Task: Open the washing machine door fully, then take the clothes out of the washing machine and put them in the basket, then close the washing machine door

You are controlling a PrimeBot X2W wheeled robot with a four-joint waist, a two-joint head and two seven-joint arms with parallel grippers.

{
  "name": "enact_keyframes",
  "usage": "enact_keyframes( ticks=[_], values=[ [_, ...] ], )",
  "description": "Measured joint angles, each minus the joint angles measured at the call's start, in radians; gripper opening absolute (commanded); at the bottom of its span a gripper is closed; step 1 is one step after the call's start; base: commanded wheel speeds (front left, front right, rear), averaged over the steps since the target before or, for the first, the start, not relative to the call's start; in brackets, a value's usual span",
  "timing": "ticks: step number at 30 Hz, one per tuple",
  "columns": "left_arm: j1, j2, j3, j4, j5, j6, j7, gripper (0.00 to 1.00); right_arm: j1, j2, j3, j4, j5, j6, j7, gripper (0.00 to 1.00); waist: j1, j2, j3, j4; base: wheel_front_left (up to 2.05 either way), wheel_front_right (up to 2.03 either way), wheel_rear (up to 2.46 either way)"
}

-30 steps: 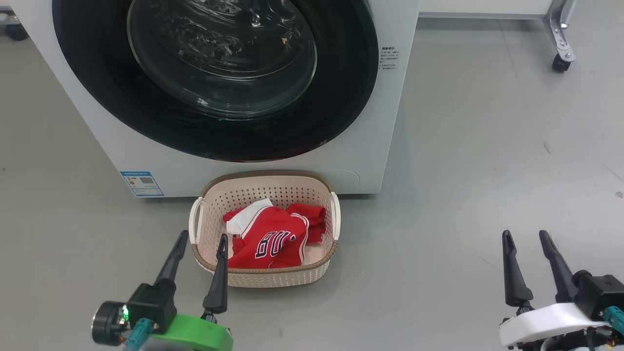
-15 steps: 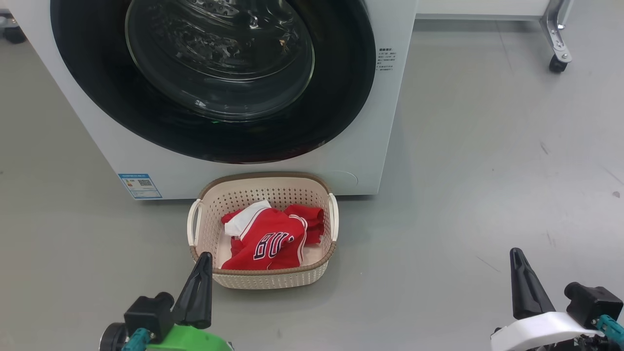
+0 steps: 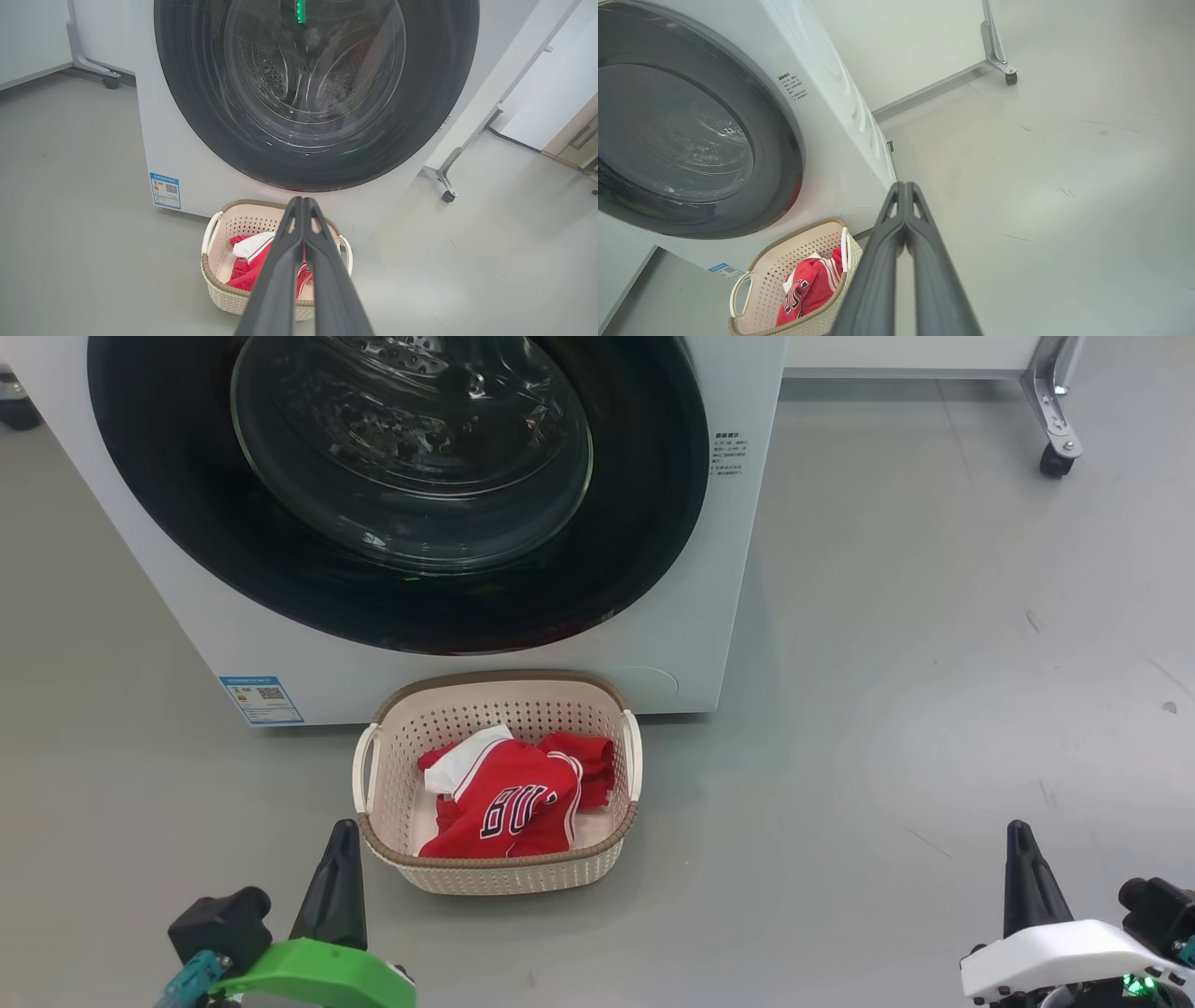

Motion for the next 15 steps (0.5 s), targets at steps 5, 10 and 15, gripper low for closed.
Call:
enact_keyframes(
  ticks=[5,10,15],
  values=[
    [0.0,0.0,0.016,0.002,-0.065,-0.009,0.012,0.0,-0.011,0.001,-0.013,0.007,0.059,0.01,0.016,0.0,0.0,0.0,-0.003,-0.004,0.0,0.0,0.0],
    [0.0,0.001,0.037,0.006,-0.128,-0.021,0.029,0.0,-0.019,0.001,-0.023,0.014,0.119,0.021,0.03,0.0,0.0,0.0,-0.005,-0.008,0.0,0.0,0.0],
    [-0.001,0.001,0.052,0.012,-0.192,-0.034,0.045,0.0,-0.031,0.002,-0.036,0.025,0.179,0.027,0.047,0.0,0.0,0.0,-0.008,-0.011,0.0,0.0,0.0]
  ],
)
